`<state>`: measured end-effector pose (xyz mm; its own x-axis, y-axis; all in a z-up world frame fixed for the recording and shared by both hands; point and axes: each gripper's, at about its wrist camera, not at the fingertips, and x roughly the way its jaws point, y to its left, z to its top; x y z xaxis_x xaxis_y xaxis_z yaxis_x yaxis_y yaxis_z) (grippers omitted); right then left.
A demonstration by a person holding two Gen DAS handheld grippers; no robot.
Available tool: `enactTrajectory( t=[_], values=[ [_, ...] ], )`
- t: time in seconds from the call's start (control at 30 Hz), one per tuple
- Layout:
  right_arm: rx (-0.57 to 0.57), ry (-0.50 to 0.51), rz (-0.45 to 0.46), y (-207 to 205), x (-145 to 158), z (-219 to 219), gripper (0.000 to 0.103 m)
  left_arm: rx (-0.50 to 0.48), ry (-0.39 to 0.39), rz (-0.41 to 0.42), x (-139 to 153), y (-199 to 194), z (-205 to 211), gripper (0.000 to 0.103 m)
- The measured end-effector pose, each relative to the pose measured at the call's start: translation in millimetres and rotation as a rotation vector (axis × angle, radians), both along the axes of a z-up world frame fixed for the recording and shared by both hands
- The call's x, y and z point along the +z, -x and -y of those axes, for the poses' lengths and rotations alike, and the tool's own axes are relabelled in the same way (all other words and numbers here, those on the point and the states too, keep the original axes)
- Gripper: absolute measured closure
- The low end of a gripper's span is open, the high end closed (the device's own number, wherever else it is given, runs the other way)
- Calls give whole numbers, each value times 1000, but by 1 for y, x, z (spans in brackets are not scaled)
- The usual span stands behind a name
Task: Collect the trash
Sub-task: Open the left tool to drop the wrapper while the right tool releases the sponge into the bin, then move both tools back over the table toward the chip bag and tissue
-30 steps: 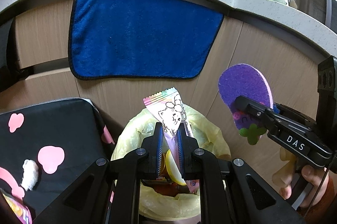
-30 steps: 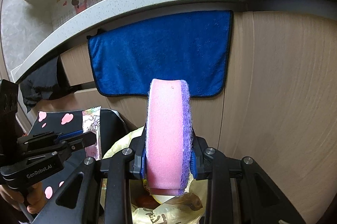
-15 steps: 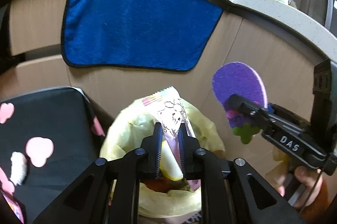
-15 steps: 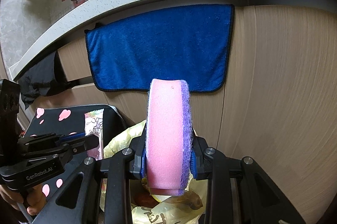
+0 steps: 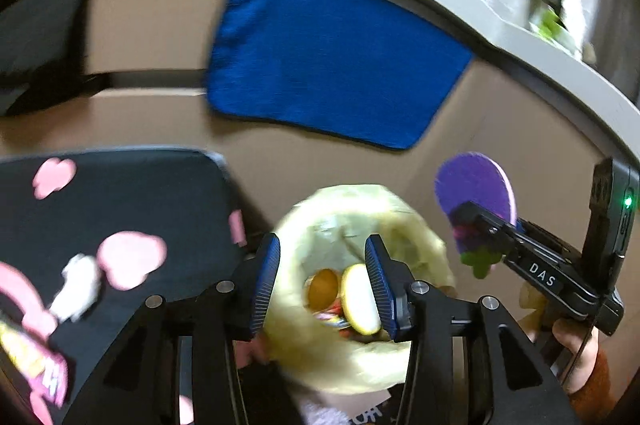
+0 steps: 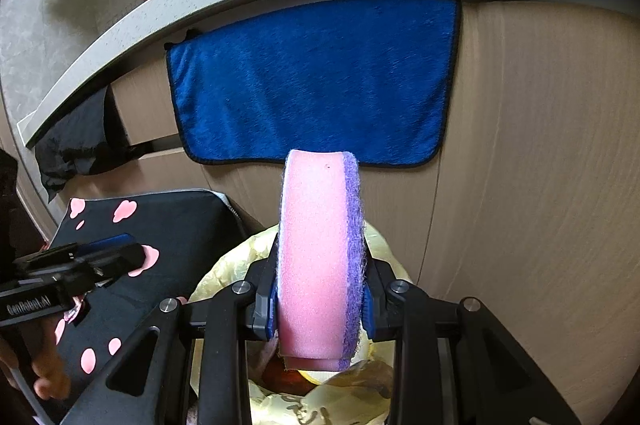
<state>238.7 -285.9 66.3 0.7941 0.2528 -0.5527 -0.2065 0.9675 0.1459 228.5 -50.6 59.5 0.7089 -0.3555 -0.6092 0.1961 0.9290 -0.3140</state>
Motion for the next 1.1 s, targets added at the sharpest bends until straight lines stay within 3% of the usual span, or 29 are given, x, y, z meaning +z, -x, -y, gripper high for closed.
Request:
enactTrajectory(
  t=[0.1, 0.17, 0.43, 0.6, 0.7, 0.87, 1.1],
  values=[
    [-1, 11, -42, -5, -3, -9, 70, 78, -6, -8, -3, 11, -33, 58],
    [-1, 21, -58, -7, -6, -15, 61, 133, -13, -11, -4, 22, -58, 58],
    [27, 29, -14, 5, 9, -44, 60, 337, -40, 7, -3, 68, -163, 58],
    [103, 31, 24, 16, 23, -82, 60, 463, -22, 11, -3, 100, -226, 57],
    [160, 43, 31, 19, 26, -113, 60, 487, -10, 4, -8, 115, -248, 56],
    [234, 55, 33, 25, 26, -160, 60, 494, 58, -92, -33, 128, -269, 56],
    [298, 84, 11, 30, 14, -205, 60, 481, 194, -269, -80, 118, -264, 56]
  ],
)
